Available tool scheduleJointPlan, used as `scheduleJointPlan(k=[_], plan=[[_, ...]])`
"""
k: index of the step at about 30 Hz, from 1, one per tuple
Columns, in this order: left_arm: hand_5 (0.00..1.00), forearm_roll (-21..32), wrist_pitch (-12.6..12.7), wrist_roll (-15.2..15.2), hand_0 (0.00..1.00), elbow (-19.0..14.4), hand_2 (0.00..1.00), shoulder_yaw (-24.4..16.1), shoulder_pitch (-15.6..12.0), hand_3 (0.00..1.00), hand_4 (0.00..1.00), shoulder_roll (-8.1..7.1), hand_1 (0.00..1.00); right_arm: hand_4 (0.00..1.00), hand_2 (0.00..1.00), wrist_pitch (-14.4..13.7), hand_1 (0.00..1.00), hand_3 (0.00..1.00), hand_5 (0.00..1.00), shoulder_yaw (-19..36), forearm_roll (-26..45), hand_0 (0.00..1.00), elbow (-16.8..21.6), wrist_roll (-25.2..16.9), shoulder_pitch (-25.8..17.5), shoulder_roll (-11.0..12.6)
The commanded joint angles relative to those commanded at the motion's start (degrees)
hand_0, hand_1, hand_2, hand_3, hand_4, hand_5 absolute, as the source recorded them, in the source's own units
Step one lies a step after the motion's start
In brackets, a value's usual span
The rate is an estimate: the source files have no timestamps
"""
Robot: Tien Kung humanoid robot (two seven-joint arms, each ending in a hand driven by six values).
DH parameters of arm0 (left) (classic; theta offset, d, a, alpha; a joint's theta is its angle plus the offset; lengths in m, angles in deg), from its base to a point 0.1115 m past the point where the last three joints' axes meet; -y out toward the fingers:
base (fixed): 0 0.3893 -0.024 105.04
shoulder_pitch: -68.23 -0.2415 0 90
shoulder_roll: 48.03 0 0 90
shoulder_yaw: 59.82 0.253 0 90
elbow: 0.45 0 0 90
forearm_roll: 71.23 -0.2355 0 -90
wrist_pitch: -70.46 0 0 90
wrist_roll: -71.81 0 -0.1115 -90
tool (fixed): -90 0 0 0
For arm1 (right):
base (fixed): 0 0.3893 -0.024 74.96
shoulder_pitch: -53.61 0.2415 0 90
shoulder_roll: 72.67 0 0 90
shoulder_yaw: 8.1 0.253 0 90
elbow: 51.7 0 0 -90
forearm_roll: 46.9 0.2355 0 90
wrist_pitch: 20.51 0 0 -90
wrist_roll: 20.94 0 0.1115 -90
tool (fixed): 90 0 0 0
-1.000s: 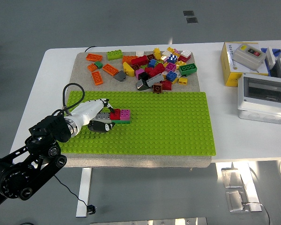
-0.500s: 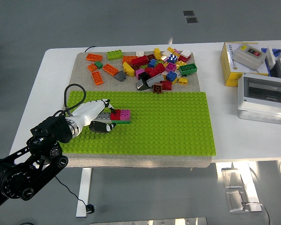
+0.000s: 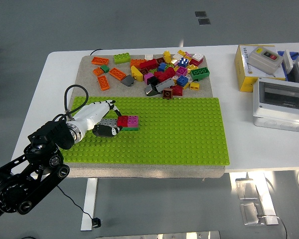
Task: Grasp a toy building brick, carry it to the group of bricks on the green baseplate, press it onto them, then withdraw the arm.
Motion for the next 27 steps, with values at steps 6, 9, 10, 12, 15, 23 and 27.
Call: scheduleJointPlan(k=[6, 9, 10, 12, 15, 23, 27], plan=[[0.332, 0.1, 0.4, -0.2, 0.998, -5.5, 0.998, -2.7, -0.8, 0.691, 0.663, -1.88, 0.98, 0.475, 0.523, 0.2, 0.56, 0.742, 0.998, 0.8, -1.0, 0.657, 0.1, 0.2, -0.1, -0.1], [0.325, 0.7, 1.6, -1.5, 0.998, -6.2, 0.996, -4.5, -1.8, 0.697, 0.653, -2.64, 0.977, 0.475, 0.527, 0.3, 0.562, 0.742, 0.998, 1.0, -1.5, 0.657, 0.0, 0.2, -0.1, -0.1], [0.325, 1.0, 2.2, -2.3, 0.998, -5.9, 0.996, -5.2, -2.1, 0.697, 0.653, -2.86, 0.977, 0.475, 0.527, 0.3, 0.562, 0.742, 0.998, 1.1, -1.6, 0.657, 0.0, 0.2, -0.1, -0.2], [0.325, 1.4, 3.7, -4.2, 0.998, -5.0, 0.996, -6.0, -2.7, 0.697, 0.653, -3.36, 0.977, 0.475, 0.527, 0.3, 0.562, 0.742, 0.998, 1.2, -1.8, 0.657, 0.0, 0.2, -0.2, -0.2], [0.161, 1.8, 7.4, -8.5, 0.998, -3.2, 0.949, -7.3, -4.0, 0.689, 0.541, -4.76, 0.947, 0.475, 0.533, 0.4, 0.562, 0.746, 0.998, 1.6, -2.4, 0.657, 0.0, 0.2, -0.1, -0.3], [0.093, -0.1, 9.9, -16.2, 0.998, -0.2, 0.98, -10.4, -7.7, 0.773, 0.526, -8.11, 0.968, 0.475, 0.537, 0.3, 0.565, 0.748, 0.998, 1.7, -2.4, 0.657, -0.1, 0.2, -0.4, -0.4], [0.08, -2.4, 9.7, -16.0, 0.998, 2.7, 0.998, -10.2, -7.4, 0.837, 0.538, -8.07, 0.98, 0.471, 0.538, 0.0, 0.57, 0.746, 0.998, 0.8, -1.3, 0.658, -0.3, 0.0, -0.7, -0.5]])
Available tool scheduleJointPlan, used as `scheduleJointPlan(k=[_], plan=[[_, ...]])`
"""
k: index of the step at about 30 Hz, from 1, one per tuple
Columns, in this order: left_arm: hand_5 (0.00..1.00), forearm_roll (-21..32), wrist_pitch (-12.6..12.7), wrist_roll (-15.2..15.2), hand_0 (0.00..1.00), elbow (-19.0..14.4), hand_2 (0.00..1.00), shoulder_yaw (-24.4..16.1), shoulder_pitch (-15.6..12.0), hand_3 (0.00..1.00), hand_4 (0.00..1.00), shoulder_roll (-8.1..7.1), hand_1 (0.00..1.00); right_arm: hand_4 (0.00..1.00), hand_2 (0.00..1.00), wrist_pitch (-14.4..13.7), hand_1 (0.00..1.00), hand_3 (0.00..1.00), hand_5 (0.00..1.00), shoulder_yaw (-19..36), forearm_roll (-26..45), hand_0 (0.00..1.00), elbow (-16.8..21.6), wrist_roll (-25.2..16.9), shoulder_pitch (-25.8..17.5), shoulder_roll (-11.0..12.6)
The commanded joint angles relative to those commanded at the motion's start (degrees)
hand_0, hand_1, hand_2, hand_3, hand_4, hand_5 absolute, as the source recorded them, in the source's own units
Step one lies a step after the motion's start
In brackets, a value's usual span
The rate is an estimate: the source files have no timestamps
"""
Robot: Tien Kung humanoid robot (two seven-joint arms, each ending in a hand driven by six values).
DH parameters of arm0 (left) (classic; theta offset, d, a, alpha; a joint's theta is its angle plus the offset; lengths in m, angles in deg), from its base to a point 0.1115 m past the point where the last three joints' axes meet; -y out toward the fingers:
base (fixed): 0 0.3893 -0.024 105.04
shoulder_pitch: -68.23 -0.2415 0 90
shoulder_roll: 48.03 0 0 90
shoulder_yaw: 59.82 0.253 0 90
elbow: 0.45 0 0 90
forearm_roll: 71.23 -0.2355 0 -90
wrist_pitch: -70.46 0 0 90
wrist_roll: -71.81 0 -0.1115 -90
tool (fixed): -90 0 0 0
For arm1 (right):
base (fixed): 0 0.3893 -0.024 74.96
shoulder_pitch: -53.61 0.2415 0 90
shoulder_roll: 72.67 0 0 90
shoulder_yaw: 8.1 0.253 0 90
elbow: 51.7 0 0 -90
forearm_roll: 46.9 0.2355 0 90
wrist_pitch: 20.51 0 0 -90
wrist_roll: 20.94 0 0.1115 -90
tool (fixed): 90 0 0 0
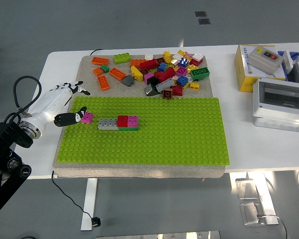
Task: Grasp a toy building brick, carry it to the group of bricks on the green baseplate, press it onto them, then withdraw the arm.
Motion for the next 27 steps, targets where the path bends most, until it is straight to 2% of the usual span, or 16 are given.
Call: scheduleJointPlan(k=[9, 13, 23, 27], plan=[[0.083, 0.4, 1.6, -1.0, 0.998, 7.2, 0.998, 4.5, 3.8, 0.848, 0.55, 0.58, 0.984, 0.472, 0.53, -0.3, 0.567, 0.746, 0.998, -1.1, 1.1, 0.658, -0.1, -0.2, 0.3, 0.3], [0.087, 0.3, 2.1, -1.7, 0.998, 9.6, 0.998, 5.6, 4.6, 0.852, 0.555, 0.79, 0.984, 0.477, 0.531, -0.2, 0.568, 0.746, 0.998, -0.9, 0.9, 0.659, -0.1, 0.0, 0.3, 0.3], [0.095, -0.9, 1.2, -1.2, 0.998, 11.4, 0.998, 7.6, 4.8, 0.848, 0.56, 0.09, 0.984, 0.473, 0.546, 0.1, 0.568, 0.745, 0.998, -0.8, 0.2, 0.66, 0.0, 0.7, 0.4, 0.3], [0.095, -1.1, 1.1, -0.9, 0.998, 10.3, 0.998, 6.5, 3.9, 0.848, 0.56, 0.06, 0.984, 0.473, 0.546, 0.4, 0.568, 0.745, 0.998, -0.7, -0.3, 0.66, 0.0, 0.9, 0.4, 0.2]])
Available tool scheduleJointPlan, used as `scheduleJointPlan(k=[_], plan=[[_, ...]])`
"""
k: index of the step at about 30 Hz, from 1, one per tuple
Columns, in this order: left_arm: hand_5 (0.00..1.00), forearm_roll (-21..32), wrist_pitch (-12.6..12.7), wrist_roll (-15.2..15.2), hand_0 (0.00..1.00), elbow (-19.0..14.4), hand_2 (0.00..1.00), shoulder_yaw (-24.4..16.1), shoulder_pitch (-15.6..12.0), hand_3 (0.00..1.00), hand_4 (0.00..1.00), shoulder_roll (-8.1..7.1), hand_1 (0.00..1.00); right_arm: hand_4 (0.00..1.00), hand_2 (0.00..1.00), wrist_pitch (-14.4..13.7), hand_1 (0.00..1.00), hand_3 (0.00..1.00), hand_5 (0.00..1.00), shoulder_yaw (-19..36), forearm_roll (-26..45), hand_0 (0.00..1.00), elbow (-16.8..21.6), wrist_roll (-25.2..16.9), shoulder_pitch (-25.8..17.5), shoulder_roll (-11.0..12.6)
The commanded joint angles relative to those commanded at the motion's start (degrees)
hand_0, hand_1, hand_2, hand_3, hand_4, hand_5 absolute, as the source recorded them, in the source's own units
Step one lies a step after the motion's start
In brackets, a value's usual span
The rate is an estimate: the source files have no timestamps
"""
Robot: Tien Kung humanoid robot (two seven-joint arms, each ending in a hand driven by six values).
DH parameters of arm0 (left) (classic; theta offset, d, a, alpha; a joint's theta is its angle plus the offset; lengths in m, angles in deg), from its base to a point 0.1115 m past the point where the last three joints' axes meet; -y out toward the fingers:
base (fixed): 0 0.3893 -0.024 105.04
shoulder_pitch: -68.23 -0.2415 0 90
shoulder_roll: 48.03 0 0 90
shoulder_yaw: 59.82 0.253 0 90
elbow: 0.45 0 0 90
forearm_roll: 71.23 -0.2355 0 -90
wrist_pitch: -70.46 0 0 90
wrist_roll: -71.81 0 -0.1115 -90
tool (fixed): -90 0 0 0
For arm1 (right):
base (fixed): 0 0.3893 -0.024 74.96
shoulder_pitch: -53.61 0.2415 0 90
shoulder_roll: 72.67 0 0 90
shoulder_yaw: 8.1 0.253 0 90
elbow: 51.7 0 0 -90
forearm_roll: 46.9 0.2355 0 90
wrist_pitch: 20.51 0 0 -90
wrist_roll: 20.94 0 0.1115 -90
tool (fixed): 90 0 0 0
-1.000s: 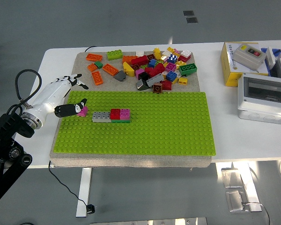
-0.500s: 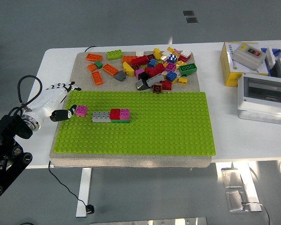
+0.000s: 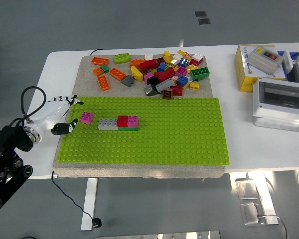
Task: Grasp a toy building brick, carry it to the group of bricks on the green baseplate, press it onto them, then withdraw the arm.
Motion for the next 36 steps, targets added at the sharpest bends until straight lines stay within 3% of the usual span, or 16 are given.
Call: scheduleJointPlan(k=[3, 10, 13, 36], plan=[[0.104, -0.1, 0.1, 0.3, 0.998, -2.8, 0.998, -3.0, -2.5, 0.846, 0.561, 0.43, 0.979, 0.47, 0.554, 0.2, 0.571, 0.746, 0.998, 0.1, -0.5, 0.661, 0.0, 0.0, -0.1, -0.1], [0.112, 0.7, 0.5, 0.6, 0.996, -11.5, 0.998, -11.7, -10.4, 0.84, 0.56, 3.15, 0.971, 0.474, 0.569, 0.7, 0.572, 0.75, 0.998, 1.1, -2.1, 0.662, -0.1, 0.1, -0.7, -0.2], [0.112, 1.9, 0.8, 0.2, 0.996, -14.1, 0.998, -13.9, -11.7, 0.84, 0.56, 3.57, 0.971, 0.474, 0.569, 0.9, 0.572, 0.75, 0.998, 1.5, -2.7, 0.662, -0.1, 0.1, -0.7, -0.3], [0.124, 4.9, 0.6, -0.2, 0.992, -14.7, 0.998, -16.1, -13.4, 0.835, 0.537, 4.13, 0.965, 0.476, 0.58, 0.7, 0.575, 0.752, 0.998, 0.8, -2.2, 0.666, -0.1, 0.1, -0.7, -0.4]])
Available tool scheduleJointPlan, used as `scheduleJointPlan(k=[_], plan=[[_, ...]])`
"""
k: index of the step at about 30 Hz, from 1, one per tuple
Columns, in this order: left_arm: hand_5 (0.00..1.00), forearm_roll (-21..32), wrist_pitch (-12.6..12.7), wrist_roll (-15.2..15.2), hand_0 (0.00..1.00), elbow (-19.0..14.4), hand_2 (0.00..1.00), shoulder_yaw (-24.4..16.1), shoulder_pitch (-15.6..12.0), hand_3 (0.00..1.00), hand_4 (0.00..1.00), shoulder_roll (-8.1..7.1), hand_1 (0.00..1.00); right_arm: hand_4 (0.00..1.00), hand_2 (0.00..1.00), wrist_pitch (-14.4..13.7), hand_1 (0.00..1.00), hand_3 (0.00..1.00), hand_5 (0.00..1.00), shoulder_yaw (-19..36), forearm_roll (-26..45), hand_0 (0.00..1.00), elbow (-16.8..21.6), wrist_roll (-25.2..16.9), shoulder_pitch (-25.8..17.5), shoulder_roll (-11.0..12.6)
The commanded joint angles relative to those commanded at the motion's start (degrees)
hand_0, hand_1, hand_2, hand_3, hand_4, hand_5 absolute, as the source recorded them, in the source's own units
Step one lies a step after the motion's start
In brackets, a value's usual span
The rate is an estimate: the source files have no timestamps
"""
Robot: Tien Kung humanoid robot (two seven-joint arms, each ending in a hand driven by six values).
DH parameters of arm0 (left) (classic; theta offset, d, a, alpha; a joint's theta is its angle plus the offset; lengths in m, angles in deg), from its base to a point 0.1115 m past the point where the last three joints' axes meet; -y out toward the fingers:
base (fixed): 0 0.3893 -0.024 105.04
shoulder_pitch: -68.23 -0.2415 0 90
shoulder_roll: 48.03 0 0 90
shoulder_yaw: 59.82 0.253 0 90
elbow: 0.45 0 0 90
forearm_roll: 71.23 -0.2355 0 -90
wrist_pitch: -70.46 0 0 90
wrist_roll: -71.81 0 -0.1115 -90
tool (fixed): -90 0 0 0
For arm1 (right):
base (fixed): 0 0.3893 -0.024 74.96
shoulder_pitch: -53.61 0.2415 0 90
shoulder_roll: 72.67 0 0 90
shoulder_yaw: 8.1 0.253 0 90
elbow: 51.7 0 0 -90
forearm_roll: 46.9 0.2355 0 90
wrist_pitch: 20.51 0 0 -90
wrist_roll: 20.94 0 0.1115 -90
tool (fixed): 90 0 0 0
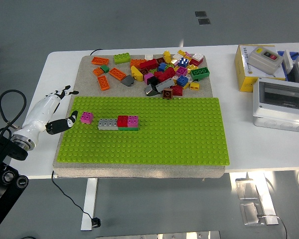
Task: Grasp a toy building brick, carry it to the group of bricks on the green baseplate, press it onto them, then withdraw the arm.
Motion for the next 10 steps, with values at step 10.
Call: scheduleJointPlan(k=[10], plan=[[0.127, 0.2, -0.2, 0.1, 0.987, 0.0, 0.998, -0.2, 0.2, 0.828, 0.527, -0.03, 0.959, 0.471, 0.586, -0.1, 0.576, 0.753, 0.998, -0.1, 0.3, 0.664, 0.0, -0.1, 0.5, 0.1]])
